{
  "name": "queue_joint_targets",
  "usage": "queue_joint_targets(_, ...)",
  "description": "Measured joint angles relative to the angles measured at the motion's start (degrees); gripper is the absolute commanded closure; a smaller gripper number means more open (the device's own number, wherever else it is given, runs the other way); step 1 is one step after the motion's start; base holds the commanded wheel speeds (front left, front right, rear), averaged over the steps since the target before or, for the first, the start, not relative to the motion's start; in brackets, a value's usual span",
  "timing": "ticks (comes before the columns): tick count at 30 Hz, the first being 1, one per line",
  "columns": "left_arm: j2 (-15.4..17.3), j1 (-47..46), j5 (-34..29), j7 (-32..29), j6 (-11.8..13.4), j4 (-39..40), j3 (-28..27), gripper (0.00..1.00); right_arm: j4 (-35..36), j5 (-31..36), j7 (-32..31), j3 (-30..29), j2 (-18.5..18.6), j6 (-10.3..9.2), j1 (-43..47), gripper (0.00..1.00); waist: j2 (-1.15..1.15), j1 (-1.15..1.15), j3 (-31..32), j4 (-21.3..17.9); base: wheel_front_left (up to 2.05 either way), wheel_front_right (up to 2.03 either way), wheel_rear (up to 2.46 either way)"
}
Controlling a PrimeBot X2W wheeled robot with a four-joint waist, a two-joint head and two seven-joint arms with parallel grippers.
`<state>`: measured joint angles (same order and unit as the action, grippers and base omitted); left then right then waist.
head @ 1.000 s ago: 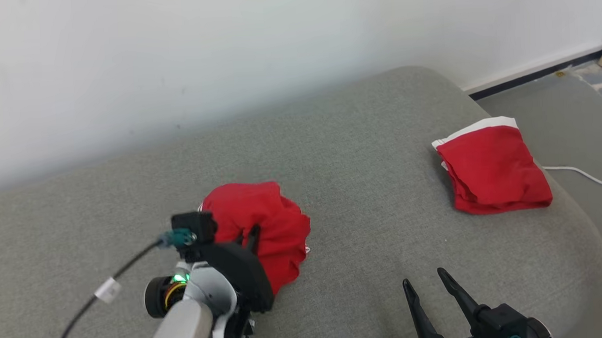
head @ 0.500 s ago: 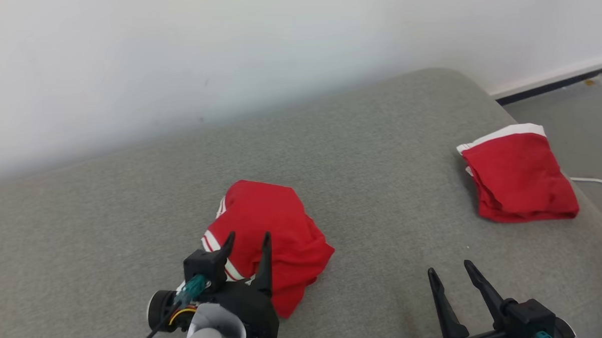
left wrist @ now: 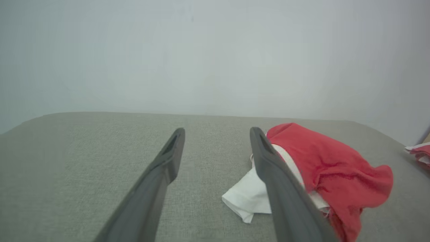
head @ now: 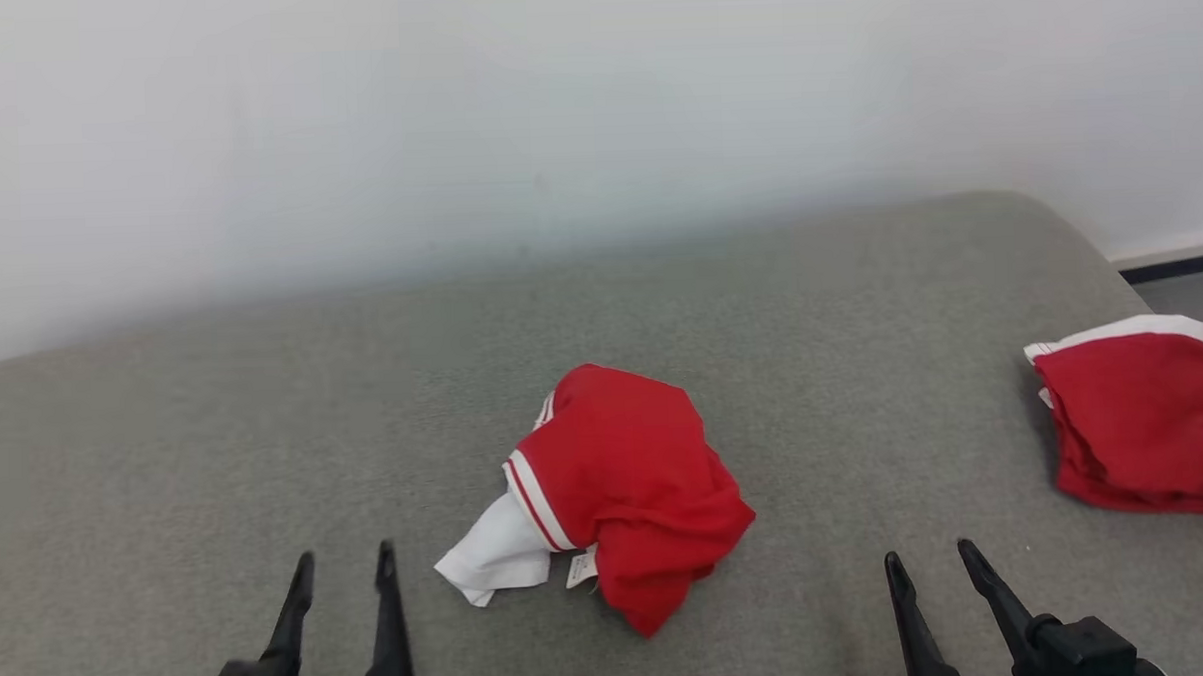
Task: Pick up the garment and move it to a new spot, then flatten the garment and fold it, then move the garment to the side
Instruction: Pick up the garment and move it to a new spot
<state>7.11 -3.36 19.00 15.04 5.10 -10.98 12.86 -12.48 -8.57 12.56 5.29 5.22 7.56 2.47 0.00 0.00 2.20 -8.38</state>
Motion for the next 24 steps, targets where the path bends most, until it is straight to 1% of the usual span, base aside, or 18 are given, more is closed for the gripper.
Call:
queue_joint_targets(9,-0.5,7.9,-5.9,0.0,-5.3,2.2,-6.8,0.00,-1.1,-0.1,0.0,0.4,0.0,-0.01,0.9,0.00,0.00,0.00,1.9,2.8,0.00,0.00,0.00)
queue_joint_targets(17,-1.8,11.9,-8.0,0.0,-7.7,1.5,-12.6,0.00,-2.5,-0.6,0.1,0.6,0.0,-0.01,2.2,0.00,0.00,0.00,3.1,3.5,0.00,0.00,0.00)
queue_joint_targets(20,-2.2,12.4,-8.6,0.0,-9.0,1.1,-14.0,0.00,-2.8,-0.6,0.1,0.7,0.0,-0.01,2.4,0.00,0.00,0.00,3.2,3.5,0.00,0.00,0.00)
queue_joint_targets(24,-2.7,12.5,-9.3,0.0,-10.0,0.4,-15.2,0.00,-3.0,-0.6,0.1,0.6,0.0,-0.01,2.4,0.00,0.00,0.00,3.0,3.3,0.00,0.00,0.00)
